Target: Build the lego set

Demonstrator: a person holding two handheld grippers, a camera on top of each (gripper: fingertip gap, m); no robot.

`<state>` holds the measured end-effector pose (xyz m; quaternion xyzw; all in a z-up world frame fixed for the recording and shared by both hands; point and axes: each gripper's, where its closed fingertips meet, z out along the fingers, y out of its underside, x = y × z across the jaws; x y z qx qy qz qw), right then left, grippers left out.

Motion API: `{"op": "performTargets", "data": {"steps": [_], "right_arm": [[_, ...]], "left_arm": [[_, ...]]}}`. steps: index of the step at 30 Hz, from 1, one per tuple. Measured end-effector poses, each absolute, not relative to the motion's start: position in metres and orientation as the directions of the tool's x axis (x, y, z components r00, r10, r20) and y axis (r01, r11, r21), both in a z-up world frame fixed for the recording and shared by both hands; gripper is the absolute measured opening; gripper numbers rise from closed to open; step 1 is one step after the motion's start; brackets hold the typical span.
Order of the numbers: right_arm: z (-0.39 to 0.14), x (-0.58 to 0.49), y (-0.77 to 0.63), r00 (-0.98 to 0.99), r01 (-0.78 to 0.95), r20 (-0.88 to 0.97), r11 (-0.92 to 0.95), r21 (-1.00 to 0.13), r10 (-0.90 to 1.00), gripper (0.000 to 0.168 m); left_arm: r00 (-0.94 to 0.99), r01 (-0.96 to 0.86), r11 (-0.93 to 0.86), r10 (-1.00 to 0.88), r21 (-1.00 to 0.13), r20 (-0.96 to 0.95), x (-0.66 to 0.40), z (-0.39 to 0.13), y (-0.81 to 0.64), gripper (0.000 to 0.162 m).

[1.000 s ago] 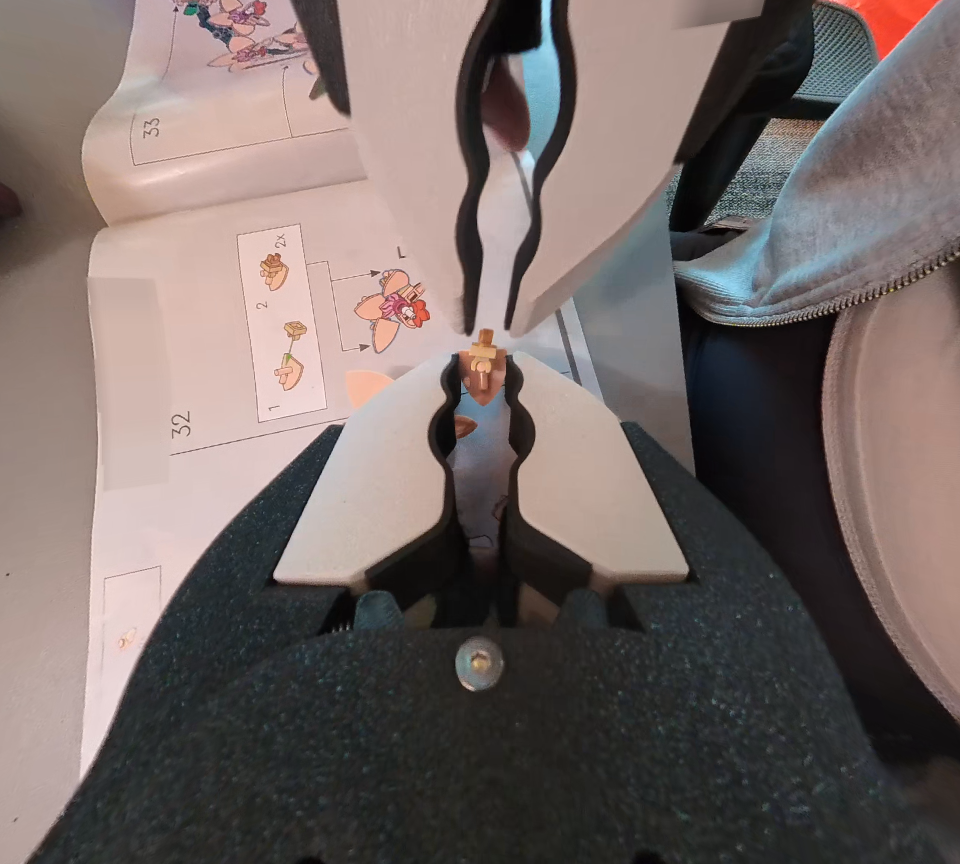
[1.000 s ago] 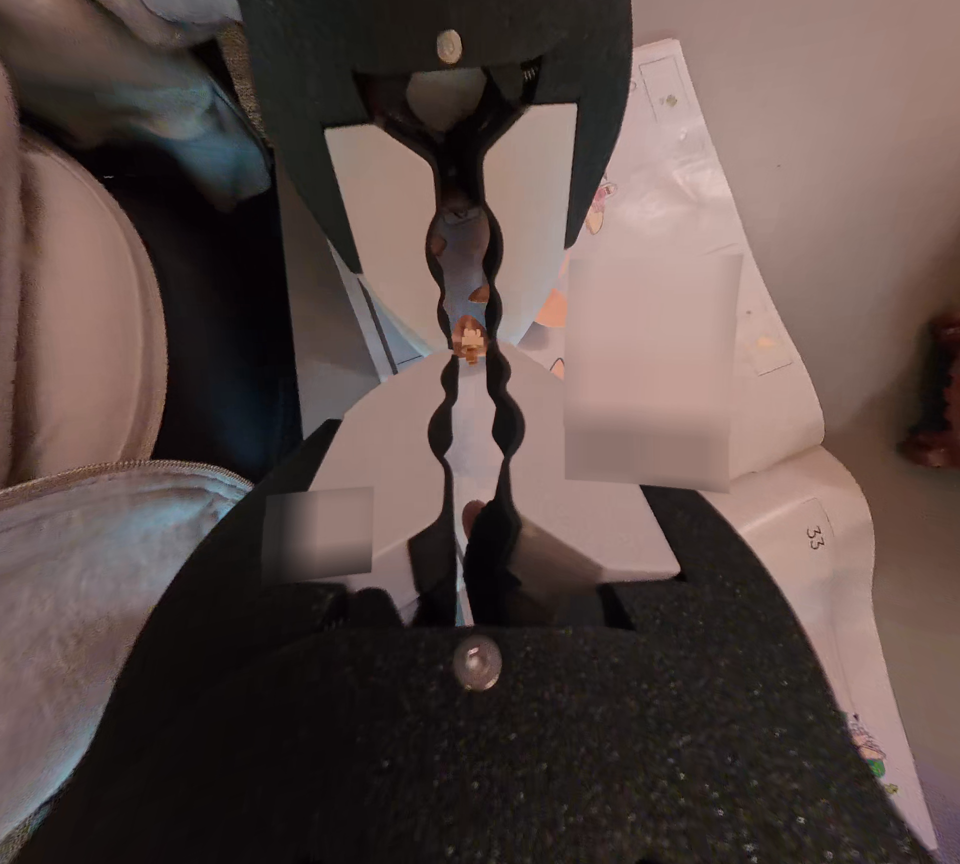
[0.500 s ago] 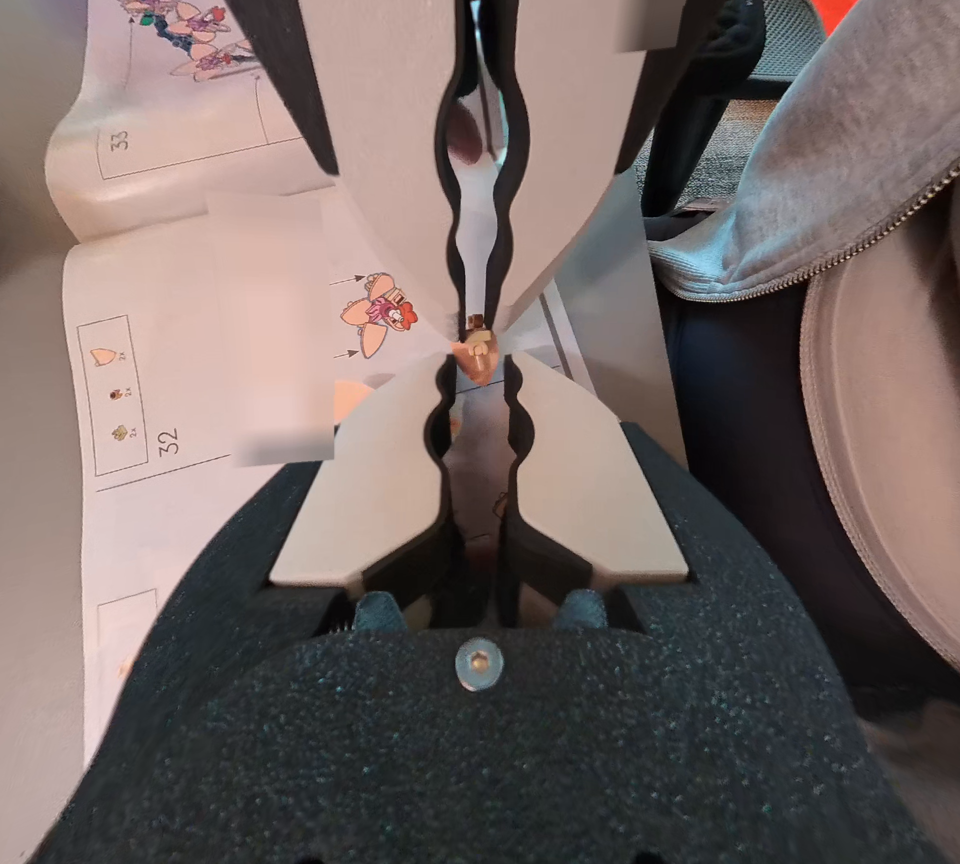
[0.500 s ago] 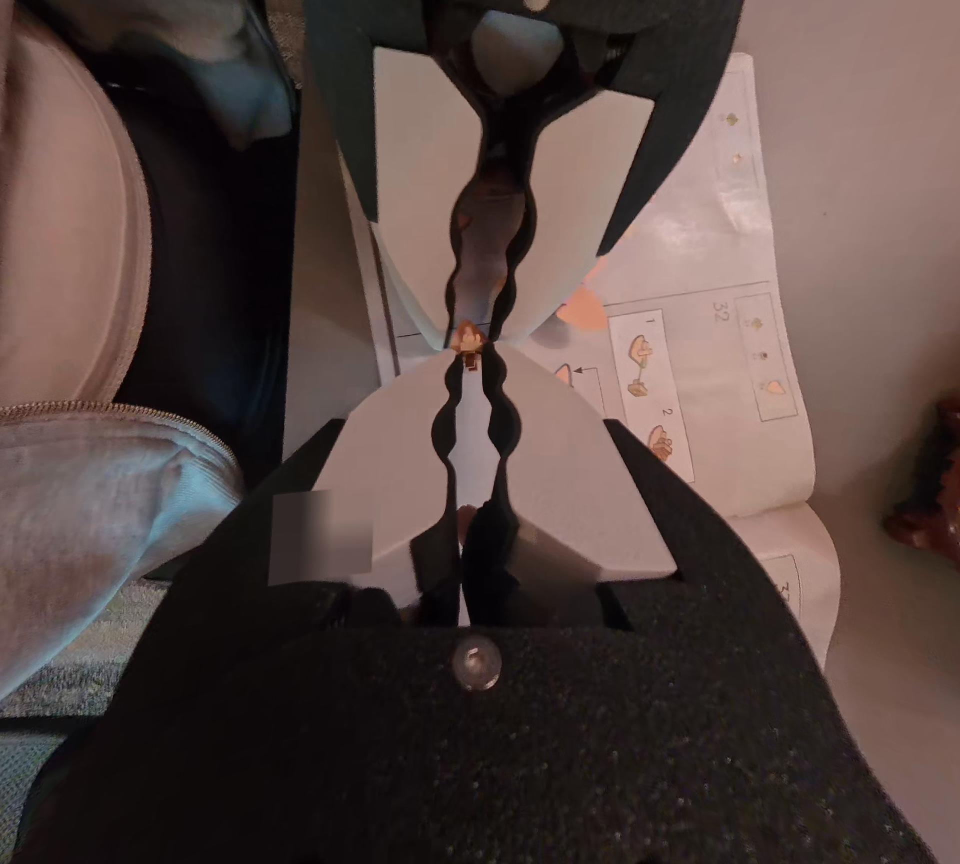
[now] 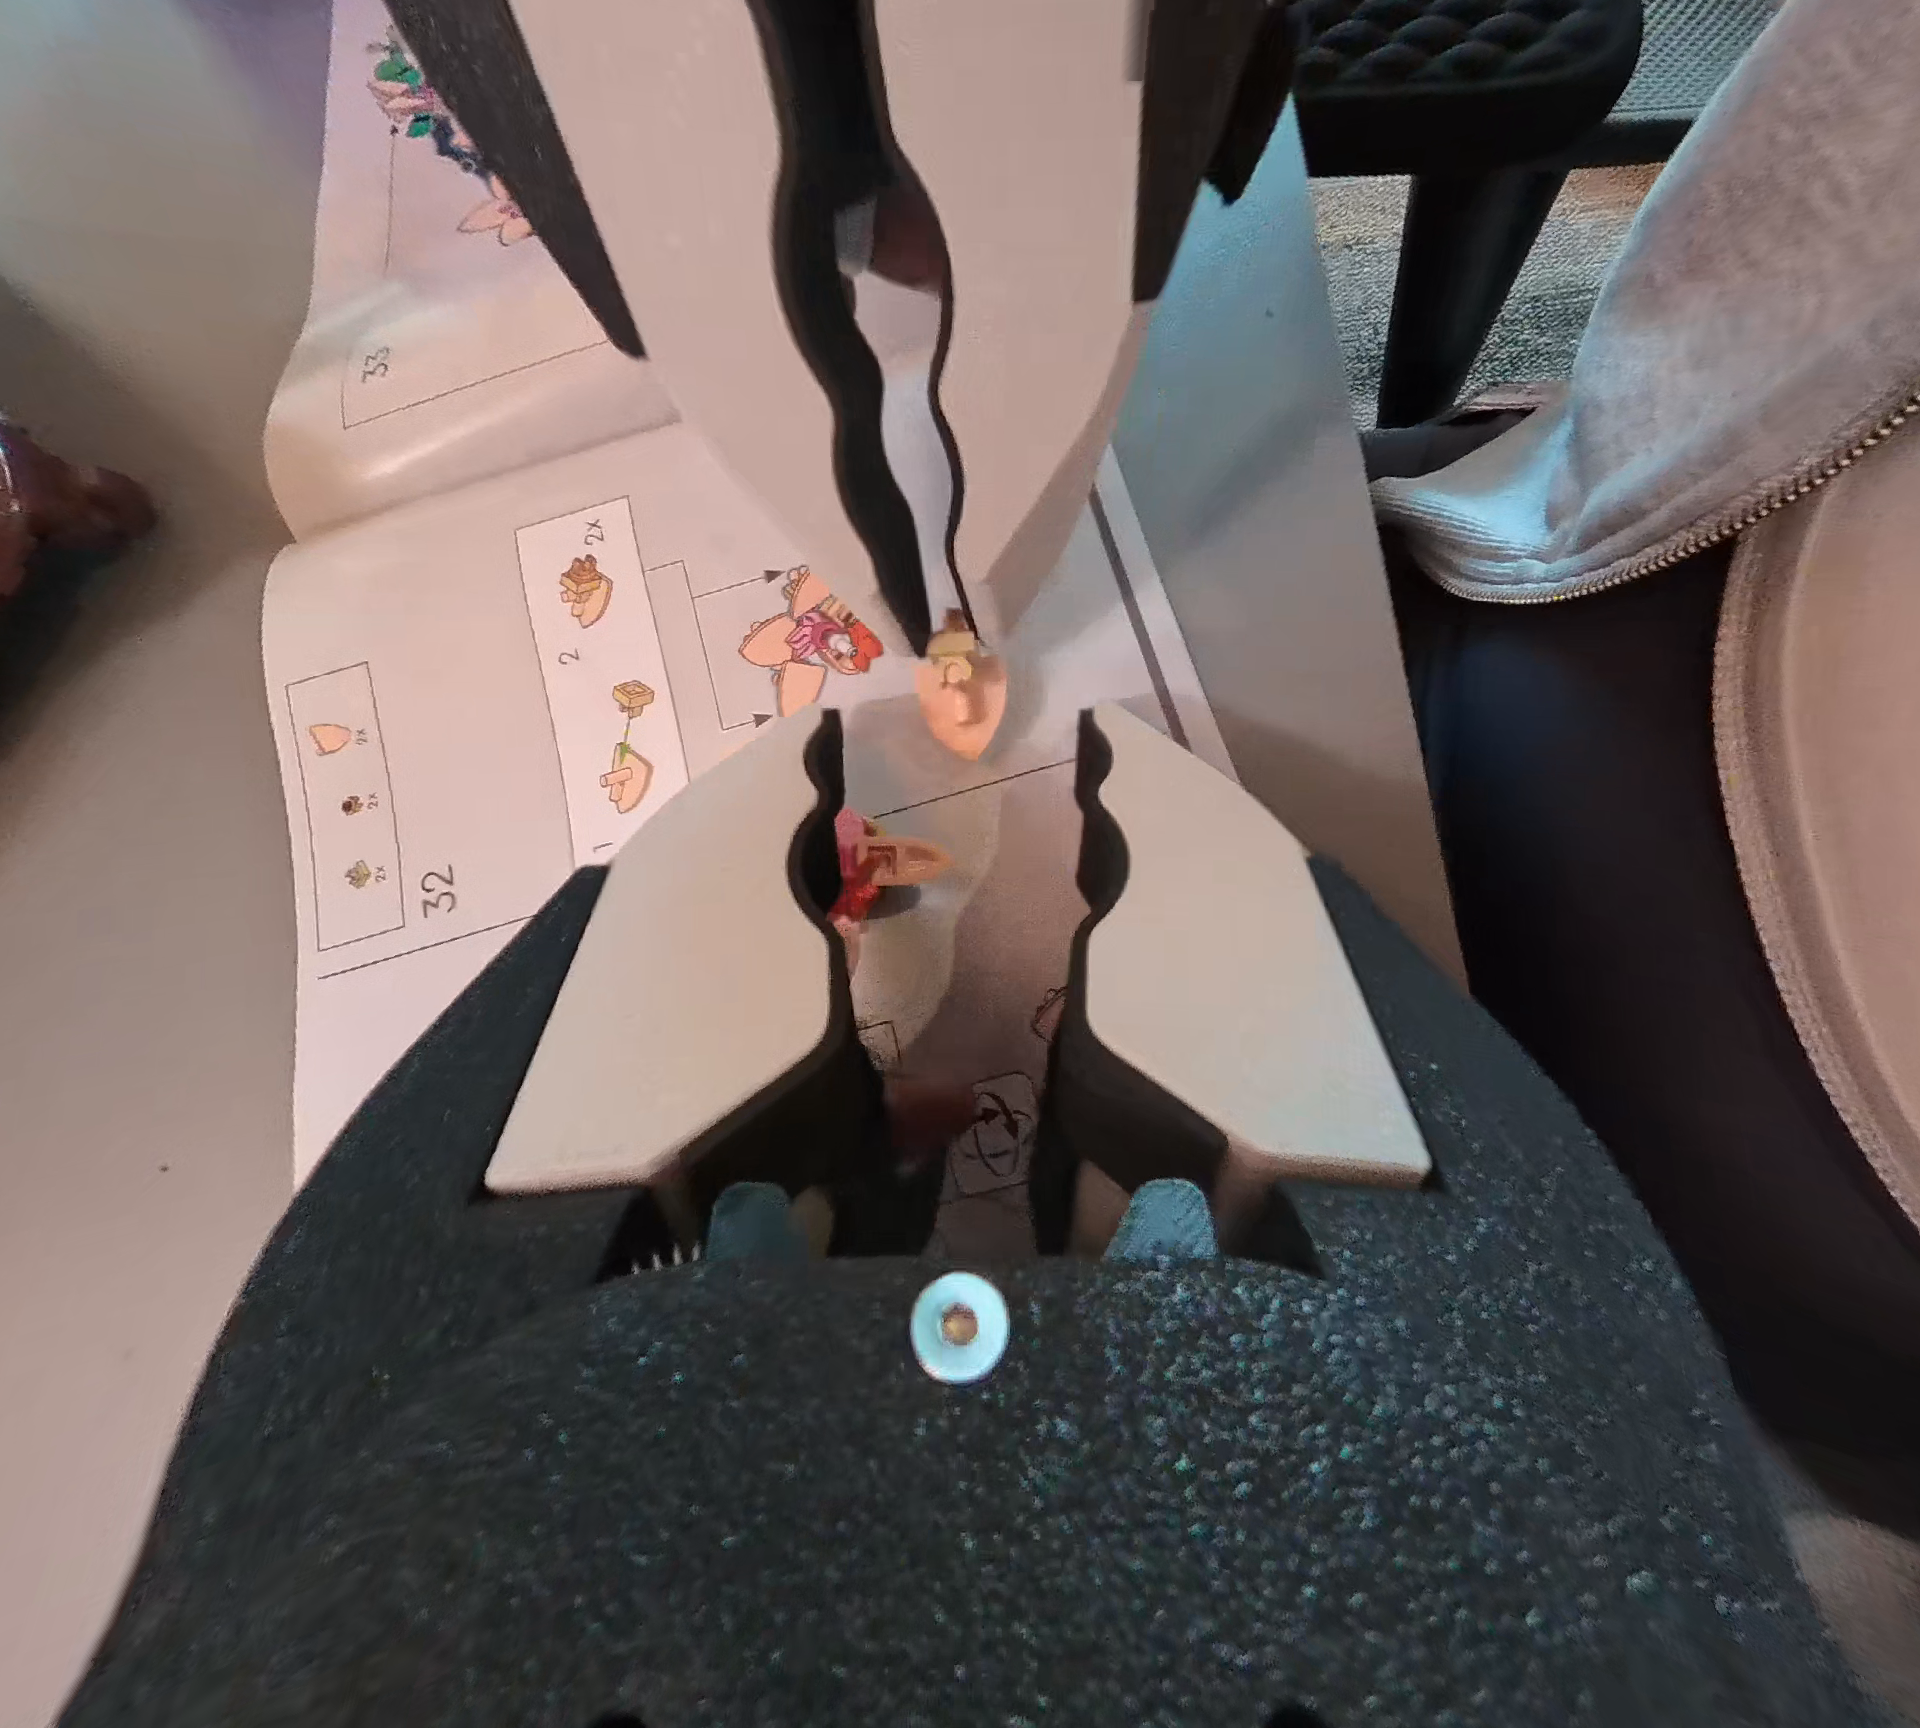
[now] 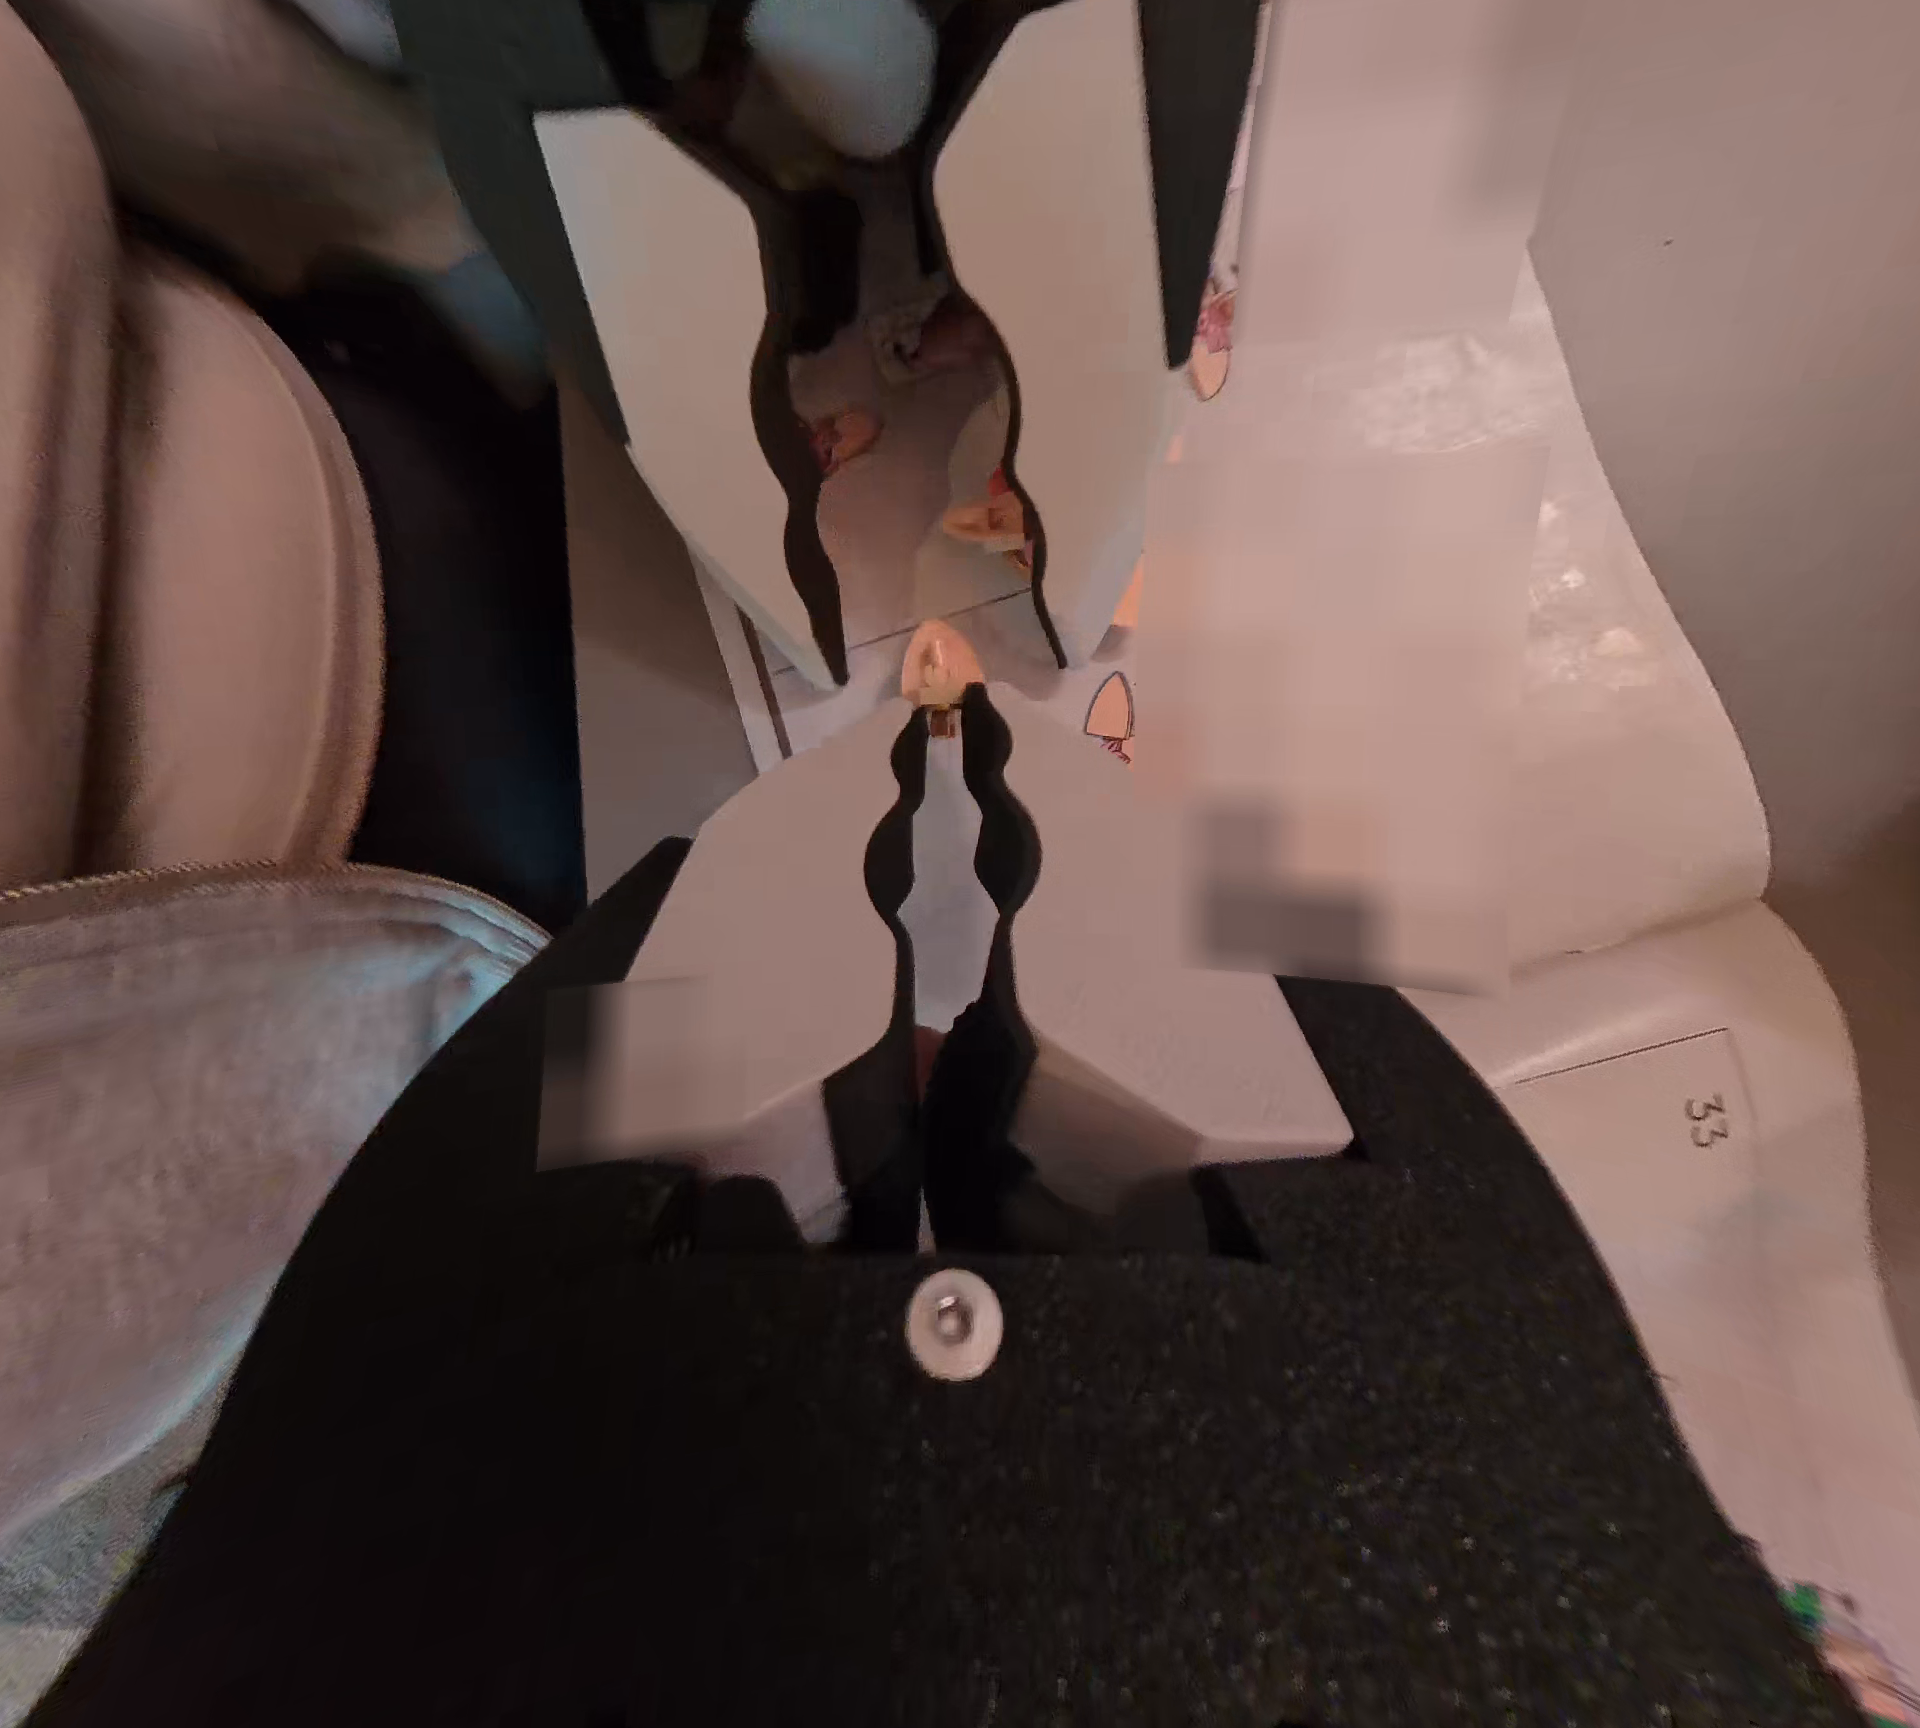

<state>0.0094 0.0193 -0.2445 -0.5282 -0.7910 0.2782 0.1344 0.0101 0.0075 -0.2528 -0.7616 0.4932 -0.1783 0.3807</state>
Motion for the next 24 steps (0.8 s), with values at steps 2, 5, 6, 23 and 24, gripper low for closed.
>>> {"op": "performTargets", "data": {"steps": [2, 5, 6, 23, 24], "right_arm": [[-0.236, 0.008, 0.018, -0.379, 0.746, -0.15, 0.206, -0.633, 0.913, 0.007], [-0.219, 0.004, 0.015, -0.362, 0.714, -0.229, 0.11, -0.692, 0.904, 0.007], [-0.211, 0.001, 0.012, -0.366, 0.696, -0.245, 0.089, -0.712, 0.898, 0.007], [-0.191, -0.008, -0.001, -0.401, 0.659, -0.234, 0.101, -0.745, 0.886, 0.006], [-0.191, -0.008, -0.001, -0.401, 0.659, -0.24, 0.097, -0.746, 0.884, 0.006]], "left_arm": [[0.458, -0.591, -0.229, -0.885, -0.774, -0.088, 0.009, -0.249, 0.008, 0.042], [0.478, -0.455, -0.216, -0.878, -0.864, -0.032, 0.008, -0.227, 0.01, 0.037], [0.468, -0.398, -0.206, -0.884, -0.894, -0.005, 0.008, -0.218, 0.008, 0.032], [0.382, -0.291, -0.244, -0.916, -0.925, 0.121, 0.01, -0.206, -0.006, 0.028], [0.381, -0.292, -0.248, -0.916, -0.924, 0.126, 0.01, -0.207, -0.006, 0.03]]}}
